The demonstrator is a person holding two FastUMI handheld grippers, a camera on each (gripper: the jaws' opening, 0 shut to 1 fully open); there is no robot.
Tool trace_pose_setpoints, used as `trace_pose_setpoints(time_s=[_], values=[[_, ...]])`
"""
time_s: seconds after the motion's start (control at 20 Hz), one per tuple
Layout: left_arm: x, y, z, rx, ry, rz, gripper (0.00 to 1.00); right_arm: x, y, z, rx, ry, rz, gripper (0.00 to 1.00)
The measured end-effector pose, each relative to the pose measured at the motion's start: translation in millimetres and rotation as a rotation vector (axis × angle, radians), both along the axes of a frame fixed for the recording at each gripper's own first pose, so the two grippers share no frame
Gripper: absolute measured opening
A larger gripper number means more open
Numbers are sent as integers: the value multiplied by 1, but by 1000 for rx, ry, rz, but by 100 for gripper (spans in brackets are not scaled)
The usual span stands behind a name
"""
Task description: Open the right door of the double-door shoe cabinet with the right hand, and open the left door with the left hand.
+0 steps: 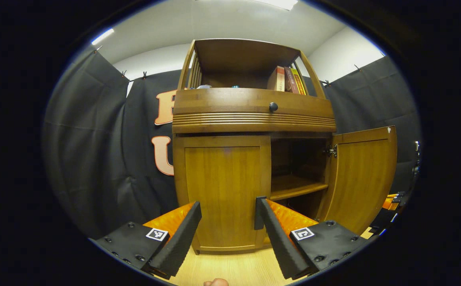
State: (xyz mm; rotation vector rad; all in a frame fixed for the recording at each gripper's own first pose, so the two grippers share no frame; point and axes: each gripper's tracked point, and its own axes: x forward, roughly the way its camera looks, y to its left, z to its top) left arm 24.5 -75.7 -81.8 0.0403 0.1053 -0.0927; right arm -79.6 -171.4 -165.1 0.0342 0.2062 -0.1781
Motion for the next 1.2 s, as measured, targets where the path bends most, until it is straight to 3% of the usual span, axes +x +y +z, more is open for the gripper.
trace_pose_setpoints(time_s=[0.05, 0.1, 0.15, 0.2, 0.25, 0.3, 0.45, 0.5, 0.55, 0.6, 0.65, 0.7, 0.75, 0.85, 0.95, 1.0, 1.15, 1.2], values=[[5, -3, -3, -2, 3, -3, 96, -3, -6, 0, 3, 0, -10, 15], [10, -7, -7, -5, 7, -7, 96, -5, -13, 0, 2, 1, -22, 18], [15, -12, -12, -7, 10, -10, 97, -8, -20, 0, -2, 3, -41, 5], [18, -14, -17, -7, 10, -12, 98, -11, -28, 1, -10, 2, -66, 4], [21, -16, -23, -5, 10, -11, 99, -13, -29, 3, -6, -4, -62, 21], [30, -19, -29, -3, 13, -5, 97, -16, -28, 3, 2, -6, -60, 7], [57, -33, -52, -13, 37, -6, 96, -23, -33, 10, -20, -30, -79, 9], [63, -35, -61, -15, 43, -7, 96, -25, -36, 13, -27, -39, -85, 24], [70, -37, -68, -17, 48, -6, 96, -30, -37, 16, -32, -49, -88, 12], [76, -39, -76, -21, 52, -3, 96, -31, -39, 18, -36, -55, -94, 27], [83, -42, -82, -28, 58, -2, 96, -33, -39, 20, -35, -61, -98, 28], [90, -45, -91, -34, 66, -2, 96, -37, -39, 20, -31, -63, -102, 12], [96, -48, -98, -38, 74, -8, 96, -39, -41, 20, -27, -66, -104, 36], [115, -56, -110, -30, 74, -16, 96, -41, -43, 21, -26, -74, -112, 26], [127, -62, -117, -24, 63, -27, 96, -43, -47, 25, -24, -84, -119, 39], [131, -66, -121, -33, 67, -32, 96, -43, -49, 27, -23, -93, -121, 57], [148, -75, -132, -58, 83, -51, 91, -45, -52, 29, -24, -110, -129, 68], [154, -74, -136, -52, 85, -44, 90, -45, -54, 30, -28, -115, -133, 83]])
